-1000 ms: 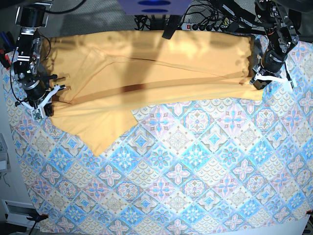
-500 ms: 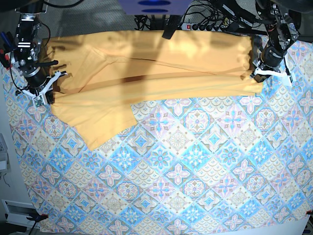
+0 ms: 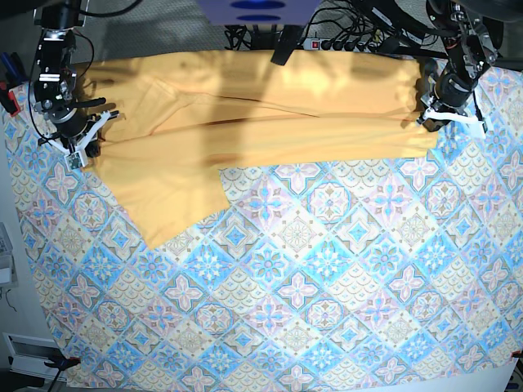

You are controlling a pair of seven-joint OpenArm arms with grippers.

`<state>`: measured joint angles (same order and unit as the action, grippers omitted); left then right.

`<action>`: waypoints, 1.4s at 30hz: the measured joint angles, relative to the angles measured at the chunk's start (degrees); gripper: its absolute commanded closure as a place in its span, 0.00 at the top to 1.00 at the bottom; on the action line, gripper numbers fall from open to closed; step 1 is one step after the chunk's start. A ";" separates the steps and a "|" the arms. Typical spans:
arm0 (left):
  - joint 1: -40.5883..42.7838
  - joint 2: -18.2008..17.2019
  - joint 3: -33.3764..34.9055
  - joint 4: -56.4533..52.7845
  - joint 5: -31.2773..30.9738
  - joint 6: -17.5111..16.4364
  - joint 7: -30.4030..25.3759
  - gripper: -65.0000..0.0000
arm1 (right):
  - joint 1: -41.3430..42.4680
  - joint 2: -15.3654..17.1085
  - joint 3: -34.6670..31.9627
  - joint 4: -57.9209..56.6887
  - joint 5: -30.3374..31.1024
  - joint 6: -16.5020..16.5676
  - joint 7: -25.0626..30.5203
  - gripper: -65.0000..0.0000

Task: Fold the T-shirt properly
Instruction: 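Fold the shirt's hem half over toward the collar with both grippers, then move the right gripper to the folded shirt's sleeve corner and grasp it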

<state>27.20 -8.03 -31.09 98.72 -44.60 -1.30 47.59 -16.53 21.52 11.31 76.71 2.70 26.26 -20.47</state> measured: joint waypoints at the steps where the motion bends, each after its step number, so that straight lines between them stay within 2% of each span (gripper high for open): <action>1: 0.02 0.11 0.00 0.00 -0.02 -0.02 -0.02 0.00 | -0.83 -0.02 0.07 1.01 0.00 -0.02 -0.79 0.01; 8: 0.11 0.09 0.00 0.00 0.17 -0.02 -0.04 0.00 | -1.90 0.07 0.48 4.15 -0.13 -0.13 -0.61 0.02; 10: 0.15 0.13 0.00 0.00 0.20 0.00 0.00 0.01 | -2.08 -0.33 2.49 4.13 -0.09 0.31 -0.83 0.02; 12: 0.26 0.11 0.00 -0.02 0.15 -0.02 0.02 0.09 | -2.14 -0.31 4.00 4.15 0.28 0.31 -0.76 0.04; 15: 0.24 0.11 0.00 -0.02 0.26 0.52 0.24 0.28 | -2.05 -0.20 4.92 5.18 0.22 0.00 -0.94 0.12; 17: 0.09 0.09 -0.02 -0.02 0.48 0.61 2.84 0.35 | -2.05 -0.07 4.94 6.84 0.20 -0.46 -1.27 0.18; 20: -0.15 0.22 -0.02 -0.11 0.35 0.61 5.84 0.35 | -0.90 -0.81 5.22 9.68 0.22 -0.50 -1.42 0.23; 23: -0.33 0.26 -0.02 -0.11 0.04 0.59 5.84 0.35 | 0.83 -4.42 8.79 12.57 0.31 -0.28 -0.39 0.26; 26: -0.39 0.20 -0.28 -0.11 0.00 0.61 5.75 0.35 | 1.27 -5.64 10.05 13.22 0.07 -0.76 -1.14 0.27; 28: -0.35 0.13 -0.31 -0.11 -0.02 0.61 5.77 0.35 | 2.99 -5.62 8.48 12.61 -1.05 -0.81 -2.60 0.27; 32: -0.35 0.33 -0.28 -0.11 -0.04 0.61 5.88 0.35 | 11.41 -5.62 2.47 8.59 0.52 -0.20 -0.33 0.27; 35: -0.35 -0.07 -0.42 -0.09 -0.04 0.52 5.75 0.35 | 15.96 -5.84 -0.44 2.51 0.11 -0.31 -0.74 0.27; 38: -0.35 -0.09 -0.39 -0.09 -0.04 0.44 5.79 0.35 | 19.34 -5.16 -3.19 -5.05 -0.79 -1.16 -1.86 0.34; 42: -0.37 0.07 -0.37 -0.09 -0.07 0.42 5.90 0.35 | 25.18 -5.46 -6.25 -13.70 -0.11 -0.55 -0.87 0.42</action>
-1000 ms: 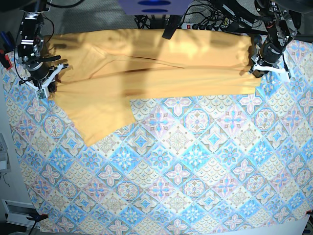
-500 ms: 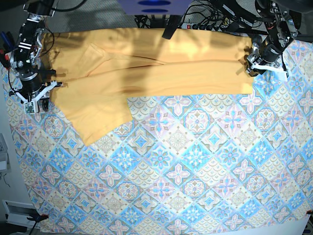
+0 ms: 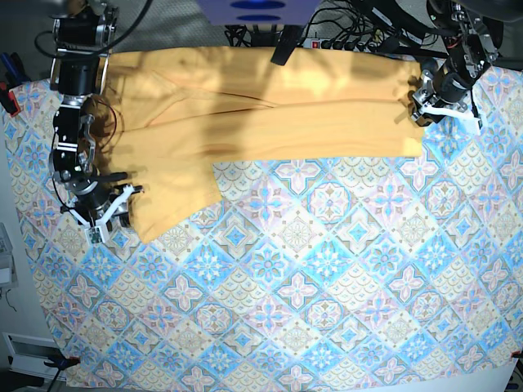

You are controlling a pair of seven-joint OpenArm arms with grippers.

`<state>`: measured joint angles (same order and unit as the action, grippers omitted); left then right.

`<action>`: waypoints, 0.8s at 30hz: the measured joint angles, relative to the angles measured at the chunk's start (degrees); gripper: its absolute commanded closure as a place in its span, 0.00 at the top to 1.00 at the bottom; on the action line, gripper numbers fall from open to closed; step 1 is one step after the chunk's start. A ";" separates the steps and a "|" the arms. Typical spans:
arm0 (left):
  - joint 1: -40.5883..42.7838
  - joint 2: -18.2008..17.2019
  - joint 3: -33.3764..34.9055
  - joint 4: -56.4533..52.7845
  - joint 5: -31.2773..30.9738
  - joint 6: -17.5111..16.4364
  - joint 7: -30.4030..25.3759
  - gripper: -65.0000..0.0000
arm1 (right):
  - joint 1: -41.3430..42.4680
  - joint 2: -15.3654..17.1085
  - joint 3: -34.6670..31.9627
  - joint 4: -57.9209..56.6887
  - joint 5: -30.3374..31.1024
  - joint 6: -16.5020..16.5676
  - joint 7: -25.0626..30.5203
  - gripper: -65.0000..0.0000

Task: Fold the T-shirt properly
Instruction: 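Move the right gripper to the folded shirt's sleeve corner and grasp it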

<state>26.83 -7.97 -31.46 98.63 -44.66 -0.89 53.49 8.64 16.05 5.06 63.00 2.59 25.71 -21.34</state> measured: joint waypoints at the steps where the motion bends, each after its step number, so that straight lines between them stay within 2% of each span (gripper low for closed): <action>1: 0.00 0.00 -0.02 0.00 0.00 0.00 -0.15 0.35 | 1.07 -0.24 -0.31 -1.49 0.02 0.02 0.11 0.43; 10: 0.00 0.20 -0.02 0.00 0.02 0.00 0.00 0.35 | 6.03 0.22 -6.40 -12.17 -0.17 -0.39 0.35 0.43; 15: -0.46 0.17 -0.02 0.00 0.02 0.00 -0.07 0.35 | 7.30 0.04 -9.11 -17.46 0.72 -0.22 5.40 0.43; 19: -1.01 0.20 -0.02 0.00 0.04 0.02 -0.02 0.35 | 7.56 0.44 -10.86 -18.14 0.63 -0.20 5.70 0.41; 21: -1.18 0.17 -0.02 0.00 0.02 0.00 0.02 0.35 | 7.54 0.55 -11.63 -18.14 0.66 0.24 5.99 0.34; 22: -1.27 0.17 -0.02 0.00 0.02 0.02 0.00 0.35 | 7.54 0.85 -11.87 -18.14 0.72 1.44 6.14 0.29; 24: -1.25 0.17 -0.02 -0.02 0.04 0.02 -0.07 0.35 | 7.58 1.49 -11.93 -18.14 0.76 5.62 5.60 0.13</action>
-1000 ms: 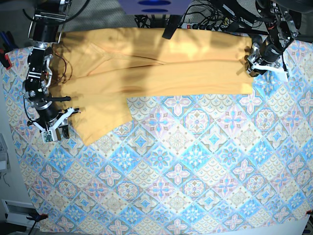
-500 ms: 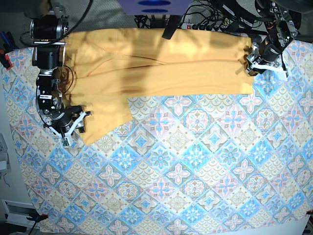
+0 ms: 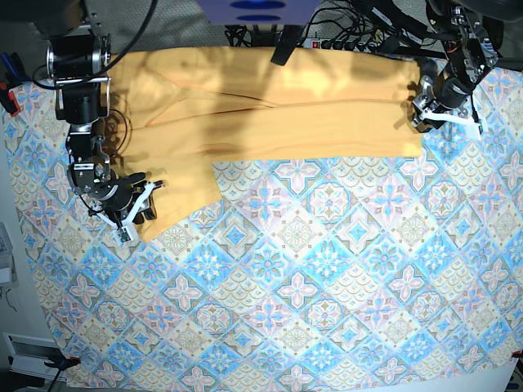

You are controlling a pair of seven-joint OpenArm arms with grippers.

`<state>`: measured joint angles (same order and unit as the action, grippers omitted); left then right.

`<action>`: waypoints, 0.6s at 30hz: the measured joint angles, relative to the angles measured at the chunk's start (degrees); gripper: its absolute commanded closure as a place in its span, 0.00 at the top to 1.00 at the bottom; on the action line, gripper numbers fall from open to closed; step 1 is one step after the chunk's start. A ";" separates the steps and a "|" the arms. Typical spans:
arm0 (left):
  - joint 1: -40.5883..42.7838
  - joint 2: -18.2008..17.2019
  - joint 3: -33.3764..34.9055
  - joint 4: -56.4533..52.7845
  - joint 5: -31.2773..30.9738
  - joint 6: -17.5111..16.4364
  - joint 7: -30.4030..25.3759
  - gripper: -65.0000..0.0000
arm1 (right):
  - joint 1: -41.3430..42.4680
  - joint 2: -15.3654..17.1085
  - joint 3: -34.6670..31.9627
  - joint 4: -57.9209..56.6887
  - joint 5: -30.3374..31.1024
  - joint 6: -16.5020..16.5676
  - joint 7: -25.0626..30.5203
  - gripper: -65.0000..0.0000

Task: Fold the T-shirt properly
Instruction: 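Move the right gripper to the folded shirt's sleeve corner and grasp it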

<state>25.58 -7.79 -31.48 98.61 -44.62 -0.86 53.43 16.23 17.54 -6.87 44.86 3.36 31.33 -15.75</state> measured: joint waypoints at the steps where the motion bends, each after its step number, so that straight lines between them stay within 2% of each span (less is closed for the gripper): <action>1: 0.00 0.02 0.00 0.00 -0.02 -0.02 0.02 0.35 | -0.02 0.13 0.20 -0.02 0.09 1.44 -0.02 0.06; 3: -0.33 0.02 0.00 0.00 0.00 0.00 0.26 0.35 | -0.07 0.28 0.22 -0.04 0.09 2.54 -0.13 0.00; 8: -0.81 0.00 0.00 0.00 -0.02 -0.02 0.15 0.35 | -0.33 0.22 0.28 2.27 -0.04 2.51 -3.87 0.01; 11: -0.74 0.07 0.00 0.00 0.00 -0.02 0.24 0.35 | -3.96 1.33 0.20 8.90 -0.44 3.30 -6.34 0.01; 14: -0.74 0.00 0.00 0.00 0.02 -0.02 0.17 0.35 | -7.82 1.84 1.03 17.05 -0.94 3.17 -11.39 0.01; 16: -0.70 0.09 0.04 0.00 -0.02 -0.02 0.26 0.35 | -9.97 1.99 3.28 22.03 -0.28 4.22 -12.55 0.02; 18: -0.79 -0.02 0.00 0.00 0.00 0.00 0.15 0.35 | -11.76 2.32 5.81 26.14 -0.33 6.60 -13.40 0.02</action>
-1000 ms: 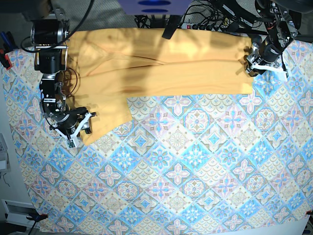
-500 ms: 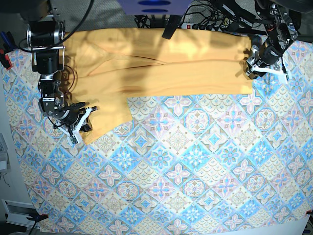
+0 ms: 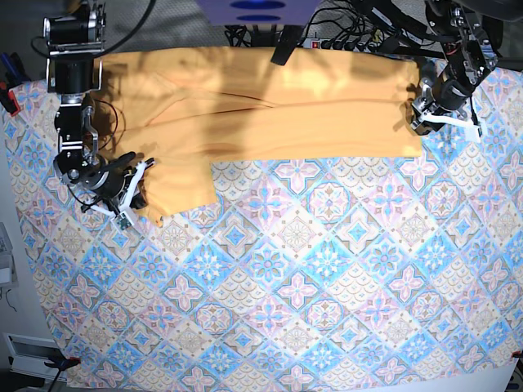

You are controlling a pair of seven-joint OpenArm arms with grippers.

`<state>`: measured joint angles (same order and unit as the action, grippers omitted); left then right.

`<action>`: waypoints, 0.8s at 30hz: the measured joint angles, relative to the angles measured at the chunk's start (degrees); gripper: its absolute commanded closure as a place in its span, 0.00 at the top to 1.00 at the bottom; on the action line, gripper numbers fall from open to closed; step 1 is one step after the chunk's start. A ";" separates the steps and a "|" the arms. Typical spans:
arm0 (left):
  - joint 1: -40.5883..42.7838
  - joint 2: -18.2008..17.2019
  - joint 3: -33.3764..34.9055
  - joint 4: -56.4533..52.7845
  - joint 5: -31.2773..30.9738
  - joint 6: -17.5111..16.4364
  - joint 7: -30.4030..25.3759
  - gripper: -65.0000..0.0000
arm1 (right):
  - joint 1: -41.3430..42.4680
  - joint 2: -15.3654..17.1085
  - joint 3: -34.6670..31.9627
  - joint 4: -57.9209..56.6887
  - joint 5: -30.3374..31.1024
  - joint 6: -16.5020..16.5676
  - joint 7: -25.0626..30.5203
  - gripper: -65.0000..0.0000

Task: Fold the T-shirt properly
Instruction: 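Move the right gripper to the folded shirt's sleeve corner and grasp it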

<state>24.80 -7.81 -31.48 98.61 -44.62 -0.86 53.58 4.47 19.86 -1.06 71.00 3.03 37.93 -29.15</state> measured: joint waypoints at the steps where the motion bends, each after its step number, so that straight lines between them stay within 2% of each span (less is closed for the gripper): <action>1: 0.00 -0.15 -0.02 0.00 0.02 0.00 0.02 0.35 | -0.92 0.07 1.29 1.57 -0.11 0.85 -0.66 0.02; 6: 0.02 0.02 0.00 0.00 -0.02 -0.02 -0.02 0.35 | -6.51 0.15 6.47 7.72 -0.59 1.05 -3.69 0.02; 10: 0.00 0.07 0.02 0.00 -0.02 -0.04 0.02 0.35 | -9.62 0.15 7.19 12.35 -0.17 1.95 -3.10 0.02; 14: 0.00 0.00 -0.02 0.00 0.00 -0.02 0.00 0.35 | -12.70 -0.33 10.91 14.36 -0.31 2.38 -2.84 0.02; 16: 0.00 0.02 -0.02 0.00 0.02 0.00 0.04 0.35 | -12.13 -0.17 12.39 13.09 -0.87 2.36 -3.04 0.05; 22: 0.00 0.00 0.02 0.00 0.04 0.00 0.04 0.35 | -2.60 -0.39 12.33 3.87 0.04 2.23 -1.99 0.25; 24: 0.00 0.02 0.02 0.00 -0.02 -0.04 0.02 0.35 | -0.68 -0.48 12.22 0.66 -0.11 2.14 -2.23 0.28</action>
<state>24.80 -7.79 -31.46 98.61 -44.64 -0.91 53.60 3.79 19.38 11.16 71.66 2.92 40.07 -31.38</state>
